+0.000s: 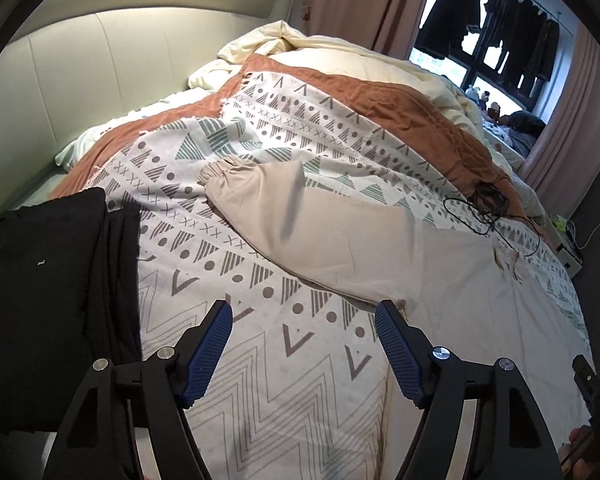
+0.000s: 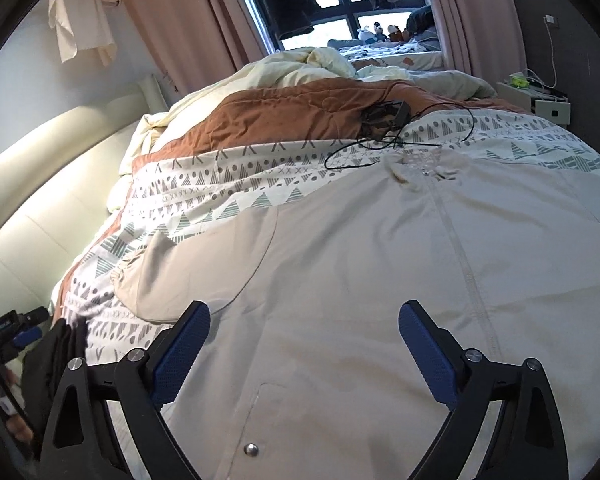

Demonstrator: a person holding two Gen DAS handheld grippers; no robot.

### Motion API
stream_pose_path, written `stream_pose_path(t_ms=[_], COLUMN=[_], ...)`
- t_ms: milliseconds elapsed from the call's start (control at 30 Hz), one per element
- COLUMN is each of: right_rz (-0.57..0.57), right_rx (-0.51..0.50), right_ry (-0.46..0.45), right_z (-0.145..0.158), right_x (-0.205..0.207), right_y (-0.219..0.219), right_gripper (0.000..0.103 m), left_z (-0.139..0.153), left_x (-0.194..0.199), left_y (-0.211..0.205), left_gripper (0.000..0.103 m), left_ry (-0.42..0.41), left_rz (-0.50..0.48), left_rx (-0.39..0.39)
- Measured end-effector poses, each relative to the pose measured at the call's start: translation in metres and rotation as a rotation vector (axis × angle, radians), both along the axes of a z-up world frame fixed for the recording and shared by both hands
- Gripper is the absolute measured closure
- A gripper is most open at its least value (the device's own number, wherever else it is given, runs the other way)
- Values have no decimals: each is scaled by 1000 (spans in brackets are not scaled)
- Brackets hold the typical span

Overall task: Fold large clothes
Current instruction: 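Grasp the elastic cuff of the jacket sleeve with the left gripper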

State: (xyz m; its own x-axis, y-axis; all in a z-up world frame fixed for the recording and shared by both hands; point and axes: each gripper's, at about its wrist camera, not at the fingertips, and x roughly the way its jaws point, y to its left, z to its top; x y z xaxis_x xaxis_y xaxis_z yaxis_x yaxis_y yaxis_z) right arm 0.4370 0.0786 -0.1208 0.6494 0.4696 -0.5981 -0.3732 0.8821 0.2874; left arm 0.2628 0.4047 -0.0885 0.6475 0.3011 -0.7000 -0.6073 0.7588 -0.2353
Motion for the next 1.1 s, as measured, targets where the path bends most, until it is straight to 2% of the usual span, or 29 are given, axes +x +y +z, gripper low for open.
stream_pose_path(t_ms=[100,167,433,633,933,1100], right_rz=[2,-6,-22,-12,-152,-133], right_rx=[-29,-50,-70,-24,-77,-64], right_ry=[27,57,204,226,286,273], right_z=[-10,-18,-60,-78,-104,-101], right_x=[17,30,82,93,107,109], right_y=[20,31,61,48,21,25], right_gripper=[13,19,40,40,40,40], left_z=[-4,-9,-39,-77,-133,-165], left_x=[12,20,55,94,133,151], left_y=[26,46,109,145,185,201], left_gripper=[37,43,46,56,59,61], left_ry=[11,24,56,111,176,240], left_rz=[16,36,121,153,211,249], left_rx=[-12,-24,-107,-166,-222,-154])
